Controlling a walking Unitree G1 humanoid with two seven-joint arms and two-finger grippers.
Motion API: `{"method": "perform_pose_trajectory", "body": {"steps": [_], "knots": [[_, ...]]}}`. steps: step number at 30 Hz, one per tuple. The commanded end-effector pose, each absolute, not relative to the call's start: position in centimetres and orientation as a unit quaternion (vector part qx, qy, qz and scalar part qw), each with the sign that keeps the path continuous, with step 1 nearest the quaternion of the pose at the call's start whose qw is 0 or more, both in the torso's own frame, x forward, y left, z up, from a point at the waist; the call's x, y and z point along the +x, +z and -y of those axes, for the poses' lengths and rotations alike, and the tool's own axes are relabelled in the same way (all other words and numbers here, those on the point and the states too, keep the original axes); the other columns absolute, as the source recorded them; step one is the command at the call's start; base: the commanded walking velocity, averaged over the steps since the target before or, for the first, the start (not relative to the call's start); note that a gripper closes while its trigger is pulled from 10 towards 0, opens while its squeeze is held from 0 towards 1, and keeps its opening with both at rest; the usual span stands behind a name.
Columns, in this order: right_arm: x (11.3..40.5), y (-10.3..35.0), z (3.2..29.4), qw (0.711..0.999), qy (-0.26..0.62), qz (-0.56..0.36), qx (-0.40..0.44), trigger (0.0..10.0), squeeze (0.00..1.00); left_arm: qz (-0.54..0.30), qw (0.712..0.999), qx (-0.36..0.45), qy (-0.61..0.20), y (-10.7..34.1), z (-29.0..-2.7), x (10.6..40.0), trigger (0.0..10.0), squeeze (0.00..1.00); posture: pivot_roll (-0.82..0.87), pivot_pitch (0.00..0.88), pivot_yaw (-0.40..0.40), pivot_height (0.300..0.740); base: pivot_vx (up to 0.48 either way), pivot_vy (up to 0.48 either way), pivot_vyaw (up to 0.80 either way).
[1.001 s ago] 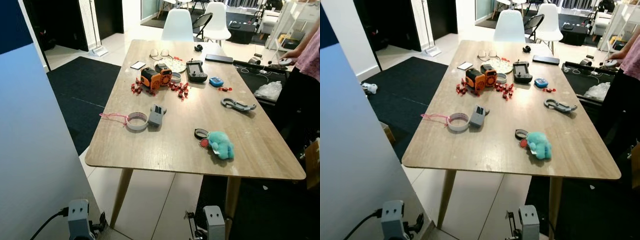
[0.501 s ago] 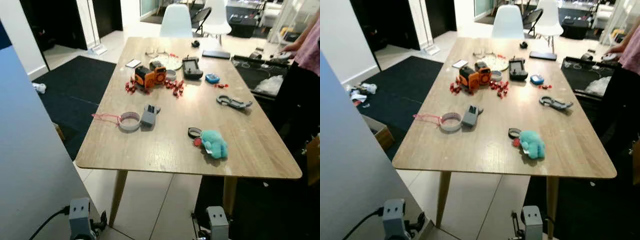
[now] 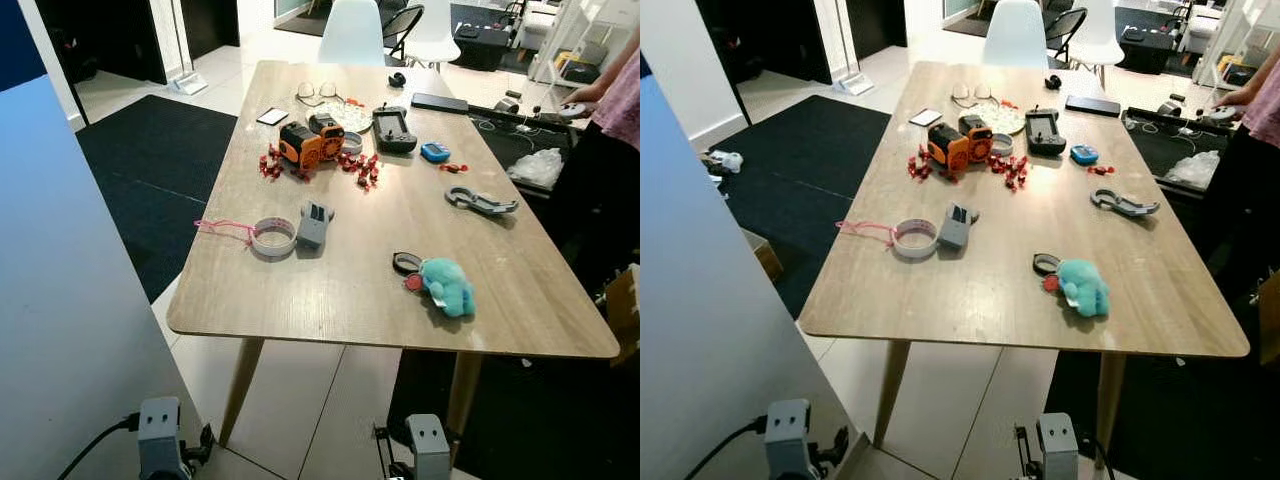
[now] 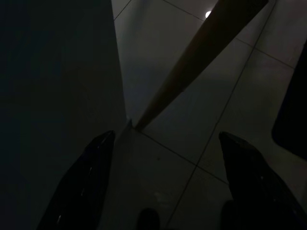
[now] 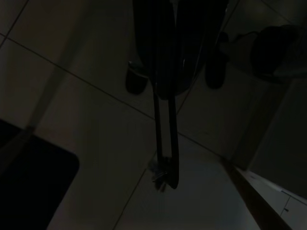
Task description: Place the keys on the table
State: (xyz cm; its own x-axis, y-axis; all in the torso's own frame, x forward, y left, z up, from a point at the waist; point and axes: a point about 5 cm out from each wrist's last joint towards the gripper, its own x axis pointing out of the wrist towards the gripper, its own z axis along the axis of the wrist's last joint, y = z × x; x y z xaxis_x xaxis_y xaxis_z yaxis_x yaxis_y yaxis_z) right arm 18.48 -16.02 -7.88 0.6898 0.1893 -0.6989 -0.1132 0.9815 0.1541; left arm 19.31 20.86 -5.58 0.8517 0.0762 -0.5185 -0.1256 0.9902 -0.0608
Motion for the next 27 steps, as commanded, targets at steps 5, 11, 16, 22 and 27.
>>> {"method": "perform_pose_trajectory", "body": {"steps": [5,11,16,22,27], "knots": [[17.92,-8.17,16.16,0.914,0.078,-0.394,0.049,10.0,0.0,-0.279,0.958,-0.041,0.052,-5.84,-21.03,18.93,10.0,0.0,0.07,0.066,-0.018,0.74,0.0,-0.397,0.0],[18.09,-8.08,16.3,0.915,0.078,-0.393,0.047,10.0,0.0,-0.28,0.958,-0.043,0.052,-5.89,-20.76,18.94,10.0,0.0,0.06,0.064,-0.02,0.74,0.0,-0.398,0.0],[18.2,-8.03,16.36,0.916,0.078,-0.391,0.047,10.0,0.0,-0.281,0.957,-0.044,0.05,-5.94,-20.67,18.87,10.0,0.0,0.06,0.065,-0.019,0.74,0.0,-0.399,0.0],[18.18,-8.05,16.36,0.915,0.077,-0.393,0.048,10.0,0.0,-0.286,0.956,-0.048,0.049,-6.02,-20.66,18.83,10.0,0.0,0.06,0.067,-0.018,0.74,0.0,-0.134,0.0],[18.08,-8.1,16.31,0.915,0.075,-0.394,0.05,10.0,0.0,-0.293,0.954,-0.042,0.044,-6.08,-20.67,18.87,10.0,0.0,0.06,0.068,-0.013,0.74,0.0,0.0,0.0]]}}
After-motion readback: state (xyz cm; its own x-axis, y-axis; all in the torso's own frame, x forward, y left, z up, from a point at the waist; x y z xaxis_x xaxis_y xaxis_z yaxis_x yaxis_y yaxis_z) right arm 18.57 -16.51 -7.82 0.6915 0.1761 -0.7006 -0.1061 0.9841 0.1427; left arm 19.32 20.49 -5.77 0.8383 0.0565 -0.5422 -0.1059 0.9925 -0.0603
